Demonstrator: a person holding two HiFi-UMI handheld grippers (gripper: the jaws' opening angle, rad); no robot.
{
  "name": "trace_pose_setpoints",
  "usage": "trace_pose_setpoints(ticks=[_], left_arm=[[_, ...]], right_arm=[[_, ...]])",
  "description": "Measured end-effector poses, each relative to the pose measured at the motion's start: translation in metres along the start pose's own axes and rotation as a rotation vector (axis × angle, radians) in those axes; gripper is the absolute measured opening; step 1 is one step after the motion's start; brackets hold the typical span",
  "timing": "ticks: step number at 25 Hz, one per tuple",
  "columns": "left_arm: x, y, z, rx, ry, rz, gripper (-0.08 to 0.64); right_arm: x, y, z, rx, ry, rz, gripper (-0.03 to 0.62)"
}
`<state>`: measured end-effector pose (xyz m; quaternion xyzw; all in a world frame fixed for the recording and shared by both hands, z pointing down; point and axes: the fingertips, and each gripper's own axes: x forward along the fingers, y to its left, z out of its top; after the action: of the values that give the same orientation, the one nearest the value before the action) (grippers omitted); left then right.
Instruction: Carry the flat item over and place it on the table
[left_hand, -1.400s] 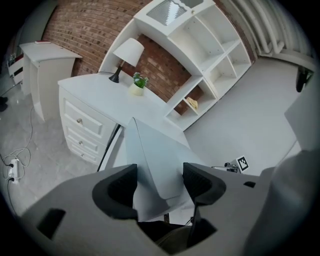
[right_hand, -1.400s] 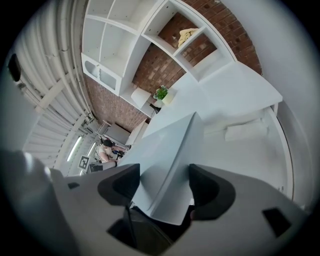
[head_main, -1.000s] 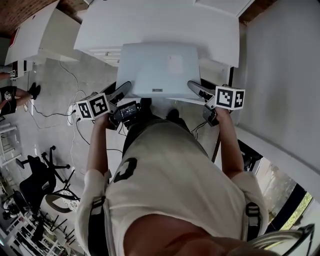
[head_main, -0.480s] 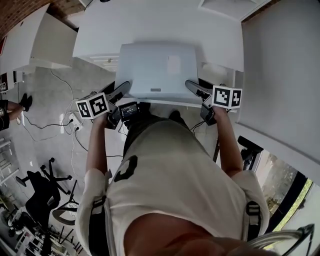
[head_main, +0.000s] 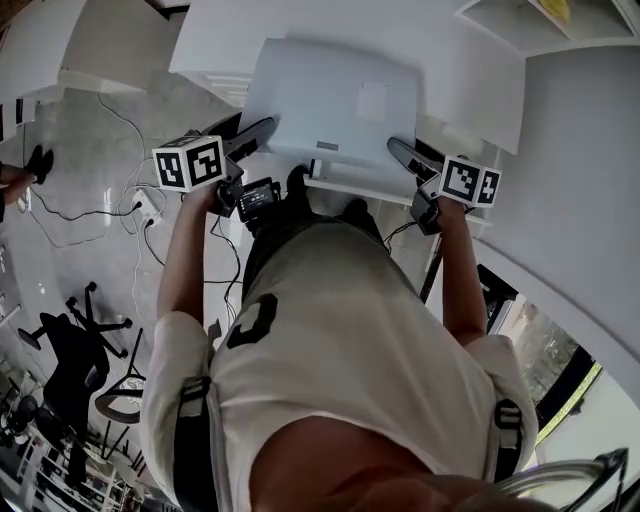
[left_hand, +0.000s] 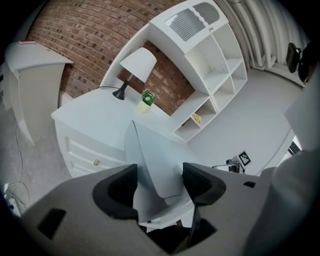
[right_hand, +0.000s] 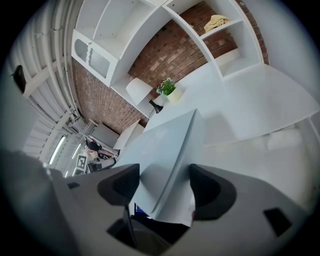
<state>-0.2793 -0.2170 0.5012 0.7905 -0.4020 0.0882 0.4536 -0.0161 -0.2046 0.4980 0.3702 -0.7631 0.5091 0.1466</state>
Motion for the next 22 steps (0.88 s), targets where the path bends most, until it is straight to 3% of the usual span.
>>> trace_pose_setpoints(ticks=[3,7,15,22], left_arm=[[-0.009,0.032,0.012,0.0,0.002,-0.008,0.297],[-0.003,0.04,0.018,0.004,0.011,-0.008,0.296],[0.063,0.047,0.027,0.083,0.066,0.019,0.296],[0.114,0.071,0.035,0.151,0.119,0.088,0.284]], right_arm=[[0.033,0.015,0.003,0.001,0.006,-0.022,0.31],[0.042,0.012,0.011,0.003,0.007,-0.053,0.311],[0.065,-0.052,0.037,0.053,-0.028,-0.167,0.324],[0.092,-0.094,0.063,0.033,-0.022,-0.275,0.331]])
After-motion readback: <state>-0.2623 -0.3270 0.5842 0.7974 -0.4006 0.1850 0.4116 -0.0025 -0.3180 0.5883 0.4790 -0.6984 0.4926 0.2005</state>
